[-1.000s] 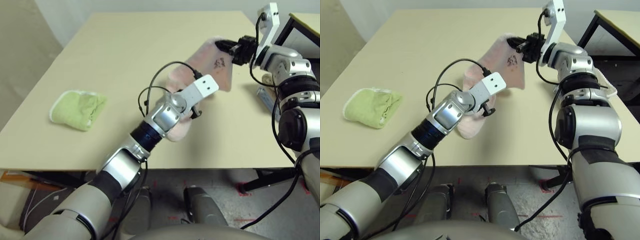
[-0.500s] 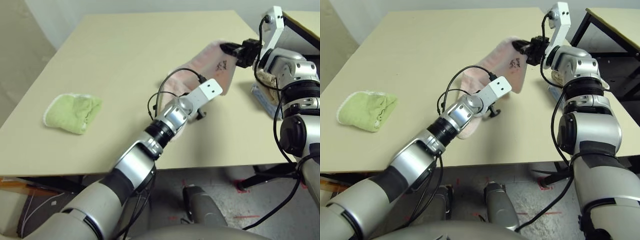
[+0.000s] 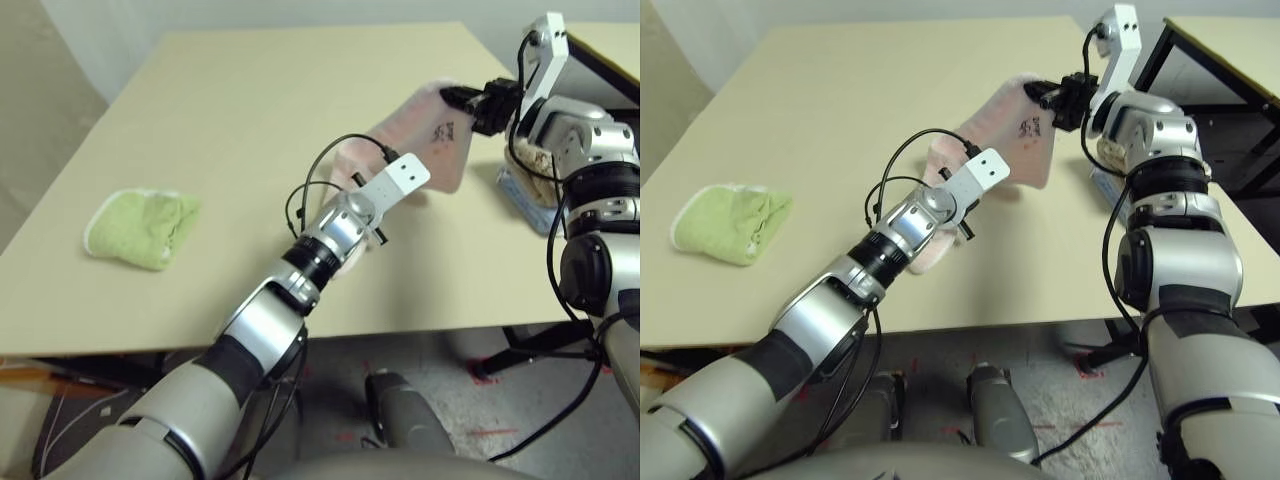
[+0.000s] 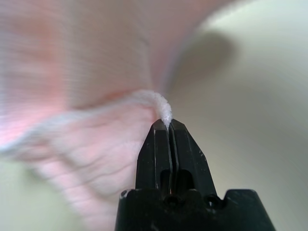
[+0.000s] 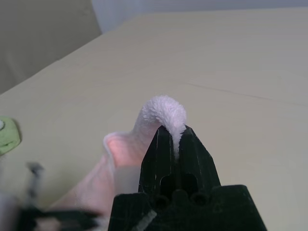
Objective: Fold the towel and set it aside.
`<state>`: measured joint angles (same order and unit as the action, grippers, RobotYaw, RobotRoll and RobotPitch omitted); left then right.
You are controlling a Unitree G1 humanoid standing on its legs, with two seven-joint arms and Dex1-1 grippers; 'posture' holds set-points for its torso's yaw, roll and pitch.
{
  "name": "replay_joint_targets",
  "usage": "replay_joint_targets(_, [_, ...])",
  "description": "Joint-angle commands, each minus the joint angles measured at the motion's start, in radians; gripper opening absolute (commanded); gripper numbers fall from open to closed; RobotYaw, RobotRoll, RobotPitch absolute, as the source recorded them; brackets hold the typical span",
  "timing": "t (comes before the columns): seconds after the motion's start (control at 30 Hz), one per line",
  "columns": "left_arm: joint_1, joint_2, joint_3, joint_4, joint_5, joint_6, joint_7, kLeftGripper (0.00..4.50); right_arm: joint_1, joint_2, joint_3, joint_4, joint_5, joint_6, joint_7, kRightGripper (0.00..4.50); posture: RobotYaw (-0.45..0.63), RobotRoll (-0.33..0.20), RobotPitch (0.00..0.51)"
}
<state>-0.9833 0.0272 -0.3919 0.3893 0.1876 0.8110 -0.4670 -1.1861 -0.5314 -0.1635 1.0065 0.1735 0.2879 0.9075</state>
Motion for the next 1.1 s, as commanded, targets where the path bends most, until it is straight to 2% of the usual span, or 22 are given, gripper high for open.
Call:
replay_joint_targets(0.03, [0.039,0.049,0.089,-0.321,-0.087,0.214,-0.072,0.04,0.005,-0.017,0.015,0.046,-0.020,-0.037,0.009,0.00,0.15,0.000,0.064])
replay_joint_targets(0.1, [0.057,0.089,0.185,-0.490,-0.152,0.329,-0.096,0.04,0.007,-0.035,0.020,0.071,-0.030,-0.048,0.027,0.00,0.15,0.000,0.066])
replay_joint_targets(0.17, [0.071,0.119,0.257,-0.592,-0.202,0.391,-0.106,0.04,0.008,-0.051,0.027,0.090,-0.039,-0.056,0.046,0.00,0.15,0.000,0.068])
replay_joint_targets(0.27, [0.100,0.261,0.450,-0.737,-0.293,0.485,-0.155,0.04,0.032,-0.120,0.060,0.116,-0.059,-0.060,0.165,0.00,0.17,0.000,0.073])
replay_joint_targets(0.43, [0.168,0.470,0.608,-0.760,-0.378,0.537,-0.183,0.04,0.044,-0.206,0.090,0.151,-0.082,-0.043,0.297,0.00,0.19,0.000,0.069])
replay_joint_targets(0.5, [0.195,0.521,0.643,-0.745,-0.407,0.524,-0.189,0.04,0.042,-0.230,0.099,0.158,-0.088,-0.023,0.356,0.00,0.20,0.000,0.064])
replay_joint_targets(0.73, [0.210,0.555,0.668,-0.695,-0.497,0.481,-0.181,0.04,0.023,-0.243,0.112,0.167,-0.089,0.070,0.471,0.00,0.19,0.000,0.050])
replay_joint_targets(0.9, [0.217,0.609,0.674,-0.649,-0.558,0.465,-0.208,0.04,0.035,-0.255,0.157,0.139,-0.099,0.168,0.639,0.00,0.19,0.000,0.048])
replay_joint_targets(0.97, [0.221,0.627,0.671,-0.625,-0.580,0.454,-0.218,0.04,0.047,-0.249,0.166,0.129,-0.100,0.165,0.655,0.00,0.19,0.000,0.046])
replay_joint_targets(1.03, [0.220,0.635,0.668,-0.587,-0.586,0.420,-0.212,0.04,0.047,-0.224,0.134,0.137,-0.090,0.107,0.558,0.00,0.19,0.000,0.045])
replay_joint_targets(1.1, [0.209,0.643,0.653,-0.541,-0.555,0.325,-0.188,0.04,0.025,-0.180,0.059,0.161,-0.067,-0.026,0.310,0.00,0.19,0.000,0.043])
